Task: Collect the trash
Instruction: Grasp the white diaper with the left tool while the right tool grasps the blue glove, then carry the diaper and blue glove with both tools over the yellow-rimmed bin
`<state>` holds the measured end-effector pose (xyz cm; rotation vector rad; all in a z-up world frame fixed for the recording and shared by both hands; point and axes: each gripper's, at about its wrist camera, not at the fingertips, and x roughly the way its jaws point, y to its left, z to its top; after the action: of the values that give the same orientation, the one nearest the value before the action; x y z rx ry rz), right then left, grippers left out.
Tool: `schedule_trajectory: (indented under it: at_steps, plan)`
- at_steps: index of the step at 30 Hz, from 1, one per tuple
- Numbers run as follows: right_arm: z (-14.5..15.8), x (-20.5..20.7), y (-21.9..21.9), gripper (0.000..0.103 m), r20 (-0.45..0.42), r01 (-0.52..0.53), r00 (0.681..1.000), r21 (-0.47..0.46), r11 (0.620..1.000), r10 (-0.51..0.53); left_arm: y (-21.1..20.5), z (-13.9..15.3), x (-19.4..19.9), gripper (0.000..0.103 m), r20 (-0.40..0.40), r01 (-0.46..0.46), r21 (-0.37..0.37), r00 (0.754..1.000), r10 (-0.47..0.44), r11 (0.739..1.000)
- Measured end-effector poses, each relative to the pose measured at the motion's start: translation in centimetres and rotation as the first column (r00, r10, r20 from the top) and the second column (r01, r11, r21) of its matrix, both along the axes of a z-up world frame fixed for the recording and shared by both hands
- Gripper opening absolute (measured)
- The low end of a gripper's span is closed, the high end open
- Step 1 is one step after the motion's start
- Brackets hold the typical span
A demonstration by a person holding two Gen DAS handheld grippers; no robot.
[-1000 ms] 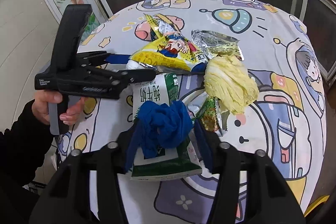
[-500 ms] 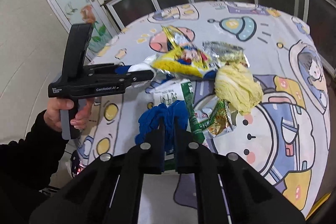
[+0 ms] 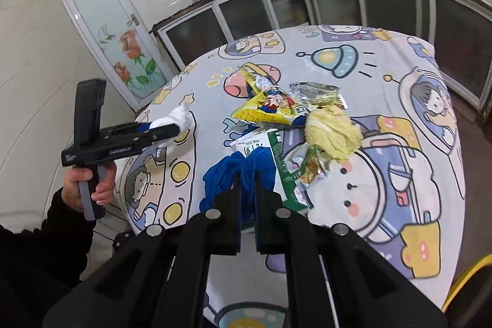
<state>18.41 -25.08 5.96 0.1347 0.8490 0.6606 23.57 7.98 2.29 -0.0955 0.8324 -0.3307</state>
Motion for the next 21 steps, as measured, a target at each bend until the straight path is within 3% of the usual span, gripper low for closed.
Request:
schedule_trajectory:
  at_steps: [10, 21]
  plan:
    - [0.1, -3.2, -5.0, 0.007, 0.005, 0.111, 0.994, 0.027, 0.993, -0.111, -2.5, 1.1, -3.2, 0.044, 0.022, 0.052, -0.009, 0.998, -0.052, 0.999]
    - [-0.3, -6.6, -10.6, 0.007, 0.013, 0.22, 0.975, 0.066, 0.973, -0.221, -9.6, 1.5, -4.8, 0.044, 0.025, 0.191, 0.008, 0.981, -0.191, 0.982]
